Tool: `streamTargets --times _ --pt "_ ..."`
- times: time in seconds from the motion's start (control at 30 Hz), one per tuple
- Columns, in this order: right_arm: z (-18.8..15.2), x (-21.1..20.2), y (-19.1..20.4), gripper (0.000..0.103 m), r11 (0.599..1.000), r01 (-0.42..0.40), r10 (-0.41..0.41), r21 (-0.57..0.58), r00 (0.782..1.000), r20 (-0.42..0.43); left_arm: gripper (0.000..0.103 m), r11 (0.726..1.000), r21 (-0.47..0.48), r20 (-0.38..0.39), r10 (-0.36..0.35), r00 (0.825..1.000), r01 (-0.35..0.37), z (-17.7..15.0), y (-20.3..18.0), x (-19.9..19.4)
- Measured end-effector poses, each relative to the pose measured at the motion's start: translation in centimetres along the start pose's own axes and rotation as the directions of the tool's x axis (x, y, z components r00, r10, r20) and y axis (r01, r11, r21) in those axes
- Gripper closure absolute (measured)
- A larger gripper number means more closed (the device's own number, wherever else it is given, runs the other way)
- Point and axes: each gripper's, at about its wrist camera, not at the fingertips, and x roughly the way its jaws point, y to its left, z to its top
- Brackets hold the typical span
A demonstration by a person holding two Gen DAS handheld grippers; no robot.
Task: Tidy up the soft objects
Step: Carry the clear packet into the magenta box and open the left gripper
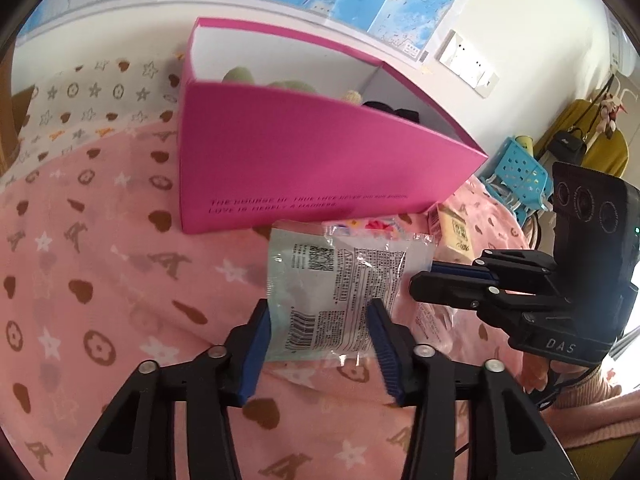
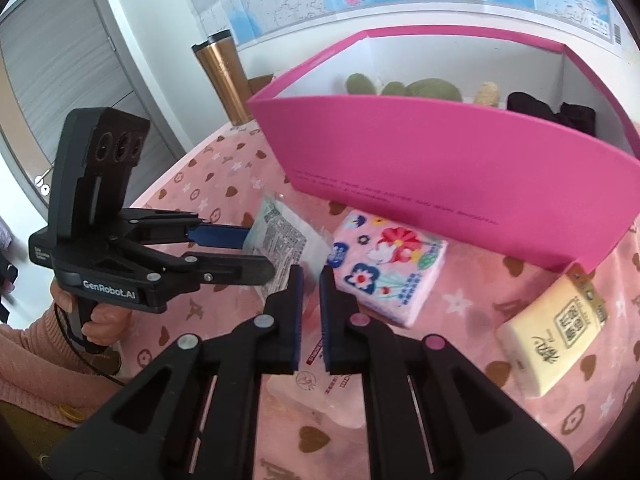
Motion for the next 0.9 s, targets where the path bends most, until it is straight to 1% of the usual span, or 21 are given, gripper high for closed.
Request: streamTargets --times 0.1,0.2,0.37,0.47,0.53,0.63,0.7,0.8,0.87,0.9 --pt "0.1 -0.7 -0.8 0.094 0.999 -0.015 0.015 0.033 1.0 0.009 0.064 1.0 0.006 0.013 0.004 1.0 -0.004 0.6 -0.5 -0.5" --pt "0.6 -1.8 -1.0 0.094 0.998 -0.032 0.031 0.046 0.999 0.03 0.064 1.0 0.023 0.041 0.01 0.999 -0.011 1.4 -1.3 -1.4" --pt "2.2 -4.1 -0.9 0.094 0.999 -0.037 0.035 0.019 0.995 0.092 0.064 0.998 0.057 0.092 0.025 0.995 -0.031 3.3 -2.9 -3.0" --pt "4.0 -5.6 -1.0 0.094 0.998 -0.065 0.064 0.002 0.989 0.133 0.064 0.997 0.074 0.121 0.003 0.993 -0.012 5.0 -3.6 -4.1" --pt "5.1 -6.4 -0.9 0.094 0.999 -0.042 0.045 -0.021 0.987 0.157 0.064 0.994 0.103 0.156 0.027 0.987 -0.044 6.2 -4.4 -4.9" --pt "7.0 -7.0 -0.9 0.094 0.998 -0.046 0.052 -0.036 0.98 0.191 0.064 0.989 0.129 0.195 0.041 0.98 -0.067 8.2 -5.5 -5.5" --pt "8.2 -7.2 -1.2 0.094 0.998 -0.035 0.044 -0.044 0.977 0.21 0.064 0.987 0.132 0.217 0.059 0.974 -0.089 9.5 -5.5 -5.8" --pt "9.7 -6.7 -1.9 0.094 0.999 -0.004 0.013 -0.041 0.974 0.225 0.064 0.989 0.117 0.222 0.057 0.973 -0.085 11.2 -4.9 -5.5" --pt "10.3 -6.2 -2.6 0.094 1.0 -0.014 0.019 -0.025 0.974 0.225 0.064 0.989 0.115 0.22 0.065 0.973 -0.092 11.9 -4.7 -5.1" --pt "10.6 -5.9 -3.0 0.094 1.0 -0.006 0.01 -0.019 0.974 0.225 0.064 0.989 0.111 0.214 0.068 0.974 -0.093 12.2 -4.4 -4.8"
